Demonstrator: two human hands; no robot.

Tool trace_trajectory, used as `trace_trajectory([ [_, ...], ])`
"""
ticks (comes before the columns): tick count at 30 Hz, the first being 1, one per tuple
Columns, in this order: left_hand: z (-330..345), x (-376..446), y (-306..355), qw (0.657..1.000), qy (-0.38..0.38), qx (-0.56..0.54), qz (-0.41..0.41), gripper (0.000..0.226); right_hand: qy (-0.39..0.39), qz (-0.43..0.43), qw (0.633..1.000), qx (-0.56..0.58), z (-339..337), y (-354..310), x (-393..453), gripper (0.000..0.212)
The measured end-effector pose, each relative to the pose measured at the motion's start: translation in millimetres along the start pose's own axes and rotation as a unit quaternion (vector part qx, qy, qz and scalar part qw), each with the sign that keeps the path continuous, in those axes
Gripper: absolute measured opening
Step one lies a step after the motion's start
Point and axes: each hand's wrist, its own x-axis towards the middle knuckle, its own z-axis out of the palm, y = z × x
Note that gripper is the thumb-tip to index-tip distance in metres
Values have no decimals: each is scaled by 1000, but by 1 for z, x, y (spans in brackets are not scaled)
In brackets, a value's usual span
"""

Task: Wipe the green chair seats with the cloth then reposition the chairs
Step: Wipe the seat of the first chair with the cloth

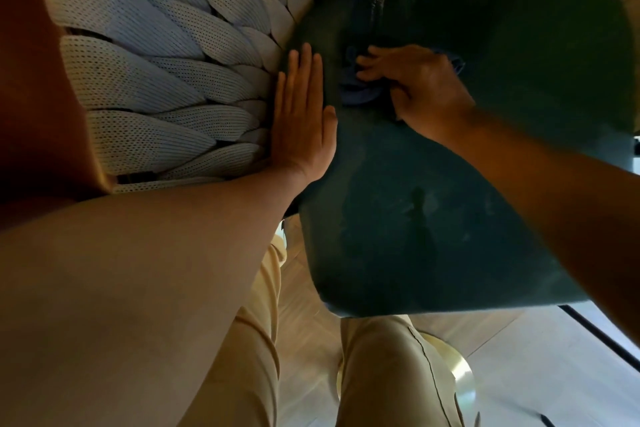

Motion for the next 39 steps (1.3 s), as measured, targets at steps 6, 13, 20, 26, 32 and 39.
trace_trajectory([
  [6, -12, -1, 5, 998, -46, 18, 44, 69, -118, 54, 990, 49, -19, -11, -27, 39],
  [13, -19, 21, 29, 974, -103, 35, 200, 64, -38, 292, 941, 168, -59, -35, -94, 52],
  [20, -2, 71, 98, 908, -146, 119, 375, 66, 346, 409, 827, 169, -90, -3, -153, 52],
  [26, 27, 94, 149, 891, -150, 143, 405, 66, 310, 477, 822, 16, -99, 38, -150, 67],
  [32, 37, 92, 149, 890, -144, 166, 400, 66, 338, 451, 825, -34, -70, 44, -150, 66],
  [39, 39, 96, 146, 889, -147, 122, 417, 64, 319, 307, 896, -38, -45, 28, -180, 46],
])
